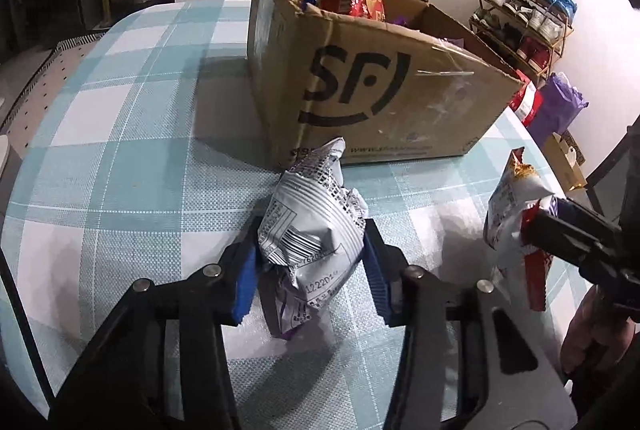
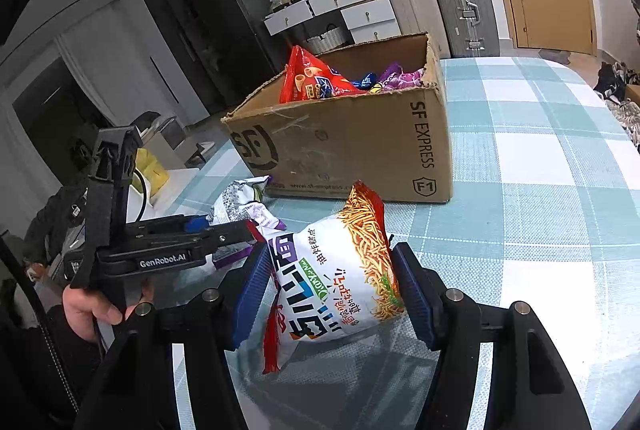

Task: Organize snacks
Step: 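Grasp the silver-and-purple bag with the left tool while the right tool holds the chip bag, then lift and carry the silver bag and chip bag over the box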

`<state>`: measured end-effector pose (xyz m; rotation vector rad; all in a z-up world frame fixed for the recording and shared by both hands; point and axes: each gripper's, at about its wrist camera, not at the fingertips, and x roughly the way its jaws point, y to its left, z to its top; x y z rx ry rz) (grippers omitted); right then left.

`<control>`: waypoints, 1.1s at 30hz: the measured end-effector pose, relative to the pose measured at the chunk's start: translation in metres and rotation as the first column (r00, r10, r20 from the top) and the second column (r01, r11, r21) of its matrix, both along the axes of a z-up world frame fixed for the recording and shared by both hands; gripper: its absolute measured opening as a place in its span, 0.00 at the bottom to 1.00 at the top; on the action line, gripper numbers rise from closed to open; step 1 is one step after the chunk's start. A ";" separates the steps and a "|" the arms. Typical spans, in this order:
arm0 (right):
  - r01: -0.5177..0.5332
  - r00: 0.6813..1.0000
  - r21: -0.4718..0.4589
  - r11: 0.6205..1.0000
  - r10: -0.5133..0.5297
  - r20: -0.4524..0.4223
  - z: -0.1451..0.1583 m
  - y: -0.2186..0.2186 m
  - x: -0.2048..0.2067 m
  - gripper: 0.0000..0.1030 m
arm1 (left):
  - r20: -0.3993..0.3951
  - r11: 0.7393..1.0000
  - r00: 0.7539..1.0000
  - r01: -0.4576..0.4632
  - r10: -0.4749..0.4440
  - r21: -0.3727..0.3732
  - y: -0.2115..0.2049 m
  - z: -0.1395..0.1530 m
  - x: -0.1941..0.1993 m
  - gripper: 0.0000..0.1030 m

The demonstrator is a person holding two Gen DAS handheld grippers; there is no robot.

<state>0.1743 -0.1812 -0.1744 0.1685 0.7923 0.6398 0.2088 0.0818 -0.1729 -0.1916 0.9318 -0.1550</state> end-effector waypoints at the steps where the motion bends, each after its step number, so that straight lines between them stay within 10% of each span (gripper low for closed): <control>1: 0.000 1.000 0.001 1.000 0.000 0.002 0.001 0.000 -0.001 0.61 | -0.004 1.000 1.000 -0.003 0.003 -0.010 0.001 0.000 0.000 0.42; 33: -0.007 0.999 0.076 0.997 0.004 0.045 0.052 0.002 -0.006 0.61 | 0.153 0.998 0.988 0.018 -0.010 -0.054 0.003 0.092 -0.041 0.41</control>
